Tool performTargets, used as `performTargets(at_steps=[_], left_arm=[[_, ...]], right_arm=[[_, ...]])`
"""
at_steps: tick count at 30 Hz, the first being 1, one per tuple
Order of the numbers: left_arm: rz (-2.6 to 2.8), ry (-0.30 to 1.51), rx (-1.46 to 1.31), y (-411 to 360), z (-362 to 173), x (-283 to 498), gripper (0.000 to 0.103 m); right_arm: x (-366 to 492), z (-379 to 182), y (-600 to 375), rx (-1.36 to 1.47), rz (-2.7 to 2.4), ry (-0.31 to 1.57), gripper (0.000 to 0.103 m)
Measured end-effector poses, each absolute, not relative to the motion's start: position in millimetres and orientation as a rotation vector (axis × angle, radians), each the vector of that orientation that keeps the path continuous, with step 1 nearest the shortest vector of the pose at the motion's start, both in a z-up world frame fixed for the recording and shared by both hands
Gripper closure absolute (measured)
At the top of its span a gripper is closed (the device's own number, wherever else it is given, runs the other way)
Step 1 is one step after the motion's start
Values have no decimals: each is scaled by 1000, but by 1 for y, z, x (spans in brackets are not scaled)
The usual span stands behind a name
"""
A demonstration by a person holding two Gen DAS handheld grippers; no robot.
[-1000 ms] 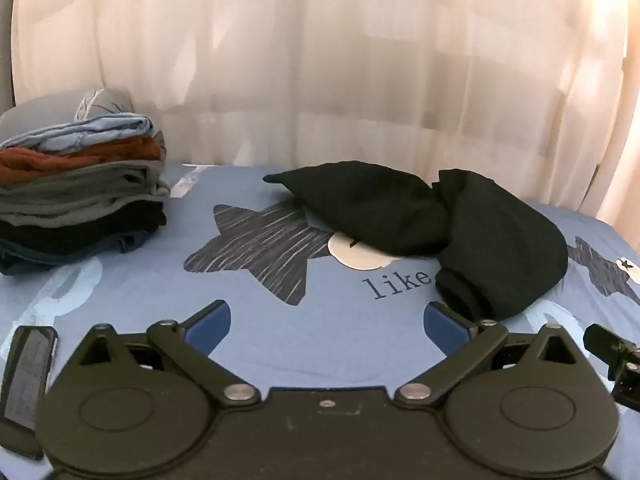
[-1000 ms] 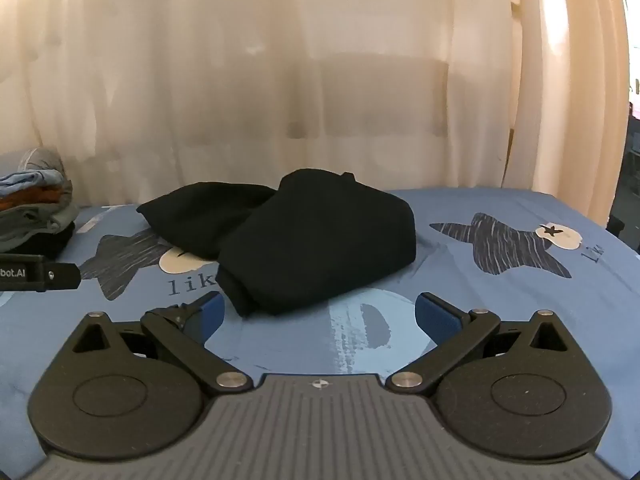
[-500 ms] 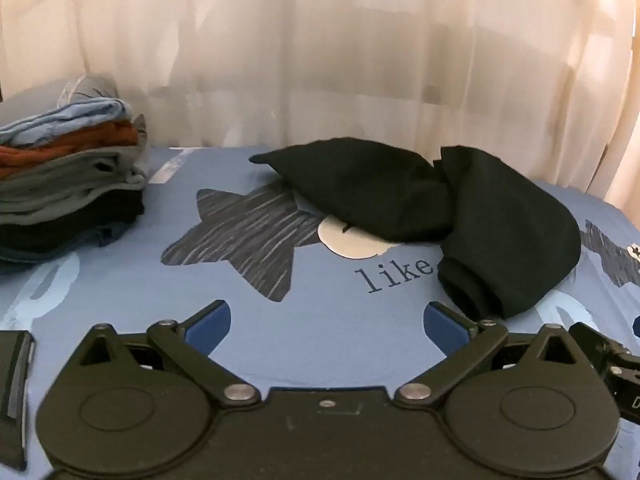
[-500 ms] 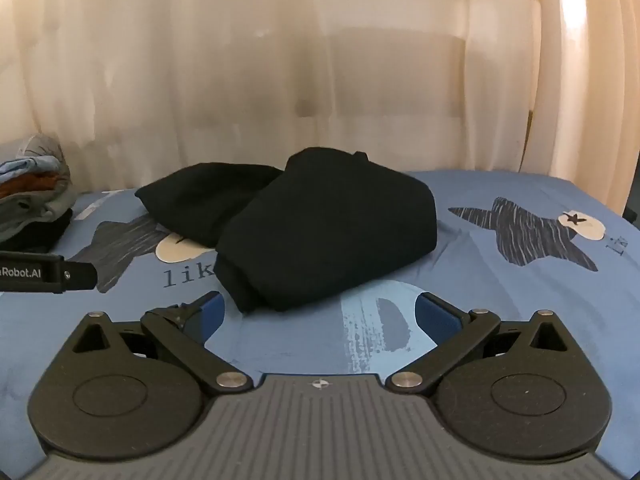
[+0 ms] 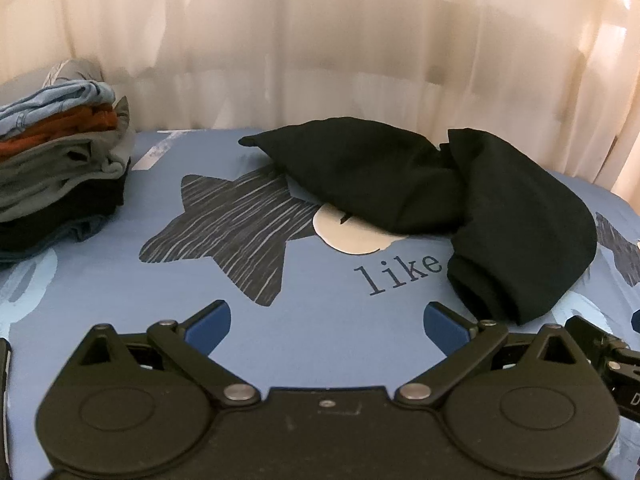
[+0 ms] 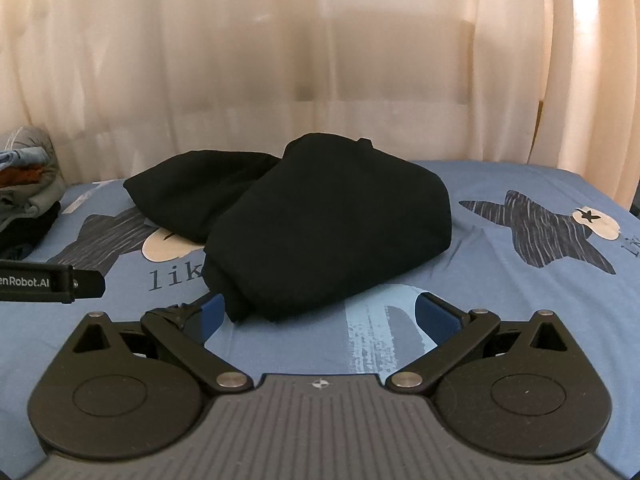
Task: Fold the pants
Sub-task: 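Move both grippers toward the crumpled black pants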
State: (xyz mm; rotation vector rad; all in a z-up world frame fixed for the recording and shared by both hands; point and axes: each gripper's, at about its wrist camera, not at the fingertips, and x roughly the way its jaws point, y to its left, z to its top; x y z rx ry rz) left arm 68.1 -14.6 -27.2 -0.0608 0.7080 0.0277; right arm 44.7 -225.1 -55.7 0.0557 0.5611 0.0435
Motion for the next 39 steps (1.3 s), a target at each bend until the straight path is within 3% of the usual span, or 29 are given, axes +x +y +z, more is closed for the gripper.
performTargets(at_steps=[39], left_arm=[[25,728,-86,0,-32,90,0]], right_arm=[[75,-67,-201,14,94,594,0]])
